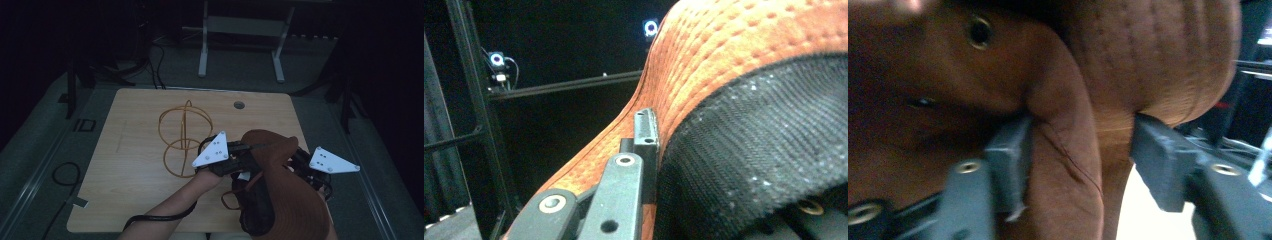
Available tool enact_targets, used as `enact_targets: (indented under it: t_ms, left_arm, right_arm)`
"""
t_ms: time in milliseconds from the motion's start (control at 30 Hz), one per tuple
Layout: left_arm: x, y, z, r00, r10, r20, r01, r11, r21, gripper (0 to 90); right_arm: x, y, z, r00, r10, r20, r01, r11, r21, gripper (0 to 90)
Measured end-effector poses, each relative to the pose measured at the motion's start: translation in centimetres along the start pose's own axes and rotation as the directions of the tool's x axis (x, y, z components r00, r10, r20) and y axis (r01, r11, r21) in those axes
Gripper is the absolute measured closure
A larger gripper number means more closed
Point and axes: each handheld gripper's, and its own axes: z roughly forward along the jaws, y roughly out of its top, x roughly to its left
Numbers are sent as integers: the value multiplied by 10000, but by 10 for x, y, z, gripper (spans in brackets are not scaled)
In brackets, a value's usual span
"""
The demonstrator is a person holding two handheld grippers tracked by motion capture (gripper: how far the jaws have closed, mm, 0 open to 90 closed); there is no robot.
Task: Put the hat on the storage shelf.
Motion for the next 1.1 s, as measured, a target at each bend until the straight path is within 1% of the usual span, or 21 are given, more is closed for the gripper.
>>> enact_targets:
  t_ms: [33,67,100,133,167,200,233,267,300,367,433,533,600,667,700,733,767,900,967,1033,1100]
  left_arm:
    - [1,0,0,10000,-56,-53,56,10000,-7,873]
    - [2,0,0,9998,-169,-66,169,9998,-42,873]
    - [3,0,-1,9996,-281,-61,280,9996,-75,873]
    - [4,0,-1,9994,-327,-107,326,9994,-81,873]
    - [5,0,-2,9994,-329,-116,329,9994,-48,873]
    - [5,0,-3,9992,-379,-130,378,9993,-20,873]
    - [5,0,-3,9991,-392,-177,393,9992,35,873]
    - [6,0,-3,9990,-419,-124,420,9991,72,872]
    - [6,0,-4,9989,-457,-95,458,9989,74,872]
    - [6,1,-5,9992,-385,-40,386,9992,99,871]
    - [6,3,-5,9997,-242,24,242,9995,194,864]
    - [7,7,-5,10000,-56,63,54,9994,330,818]
    - [6,10,-6,9996,284,-54,-281,9984,485,797]
    - [6,12,-6,9997,253,-6,-253,9986,456,771]
    - [6,15,-7,9993,358,-121,-351,9979,548,771]
    - [6,16,-8,9994,333,-136,-325,9978,570,726]
    - [6,17,-8,9994,284,-175,-273,9979,582,708]
    - [8,22,-10,9970,103,-771,-29,9955,950,525]
    - [8,24,-12,9920,316,-1221,-161,9919,1262,427]
    - [8,26,-13,9873,540,-1494,-303,9872,1566,415]
    - [8,28,-16,9786,795,-1898,-444,9821,1828,389]
  right_arm:
    - [1,0,1,10000,35,3,-35,10000,-74,461]
    - [1,0,2,9999,96,44,-95,9999,-96,542]
    - [2,1,3,9995,140,-275,-142,9999,-81,620]
    - [3,1,4,9999,-23,-148,22,10000,-65,629]
    - [5,2,5,9999,-82,-69,82,10000,3,704]
    - [6,3,6,9998,-142,-162,144,9999,85,735]
    - [6,3,6,9996,-258,-63,259,9996,126,774]
    - [7,3,7,9995,-285,-116,287,9995,151,837]
    - [8,3,7,9995,-249,-206,252,9995,171,856]
    - [9,3,8,9995,-225,-204,230,9995,221,871]
    - [7,4,7,9992,-34,-391,41,9998,196,876]
    - [7,4,6,9985,45,-548,-33,9998,219,878]
    - [8,5,5,9980,116,-615,-104,9998,188,878]
    - [8,5,5,9981,79,-617,-67,9998,201,878]
    - [7,6,4,9977,99,-669,-88,9998,159,878]
    - [8,7,4,9978,59,-663,-49,9999,141,878]
    - [8,8,4,9976,77,-688,-69,9999,118,878]
    - [6,9,1,9977,241,-634,-245,9997,-59,879]
    - [3,9,-1,9980,320,-549,-328,9994,-122,879]
    - [0,10,-4,9982,425,-431,-438,9986,-282,879]
    - [-3,12,-7,9984,485,-291,-497,9979,-425,878]
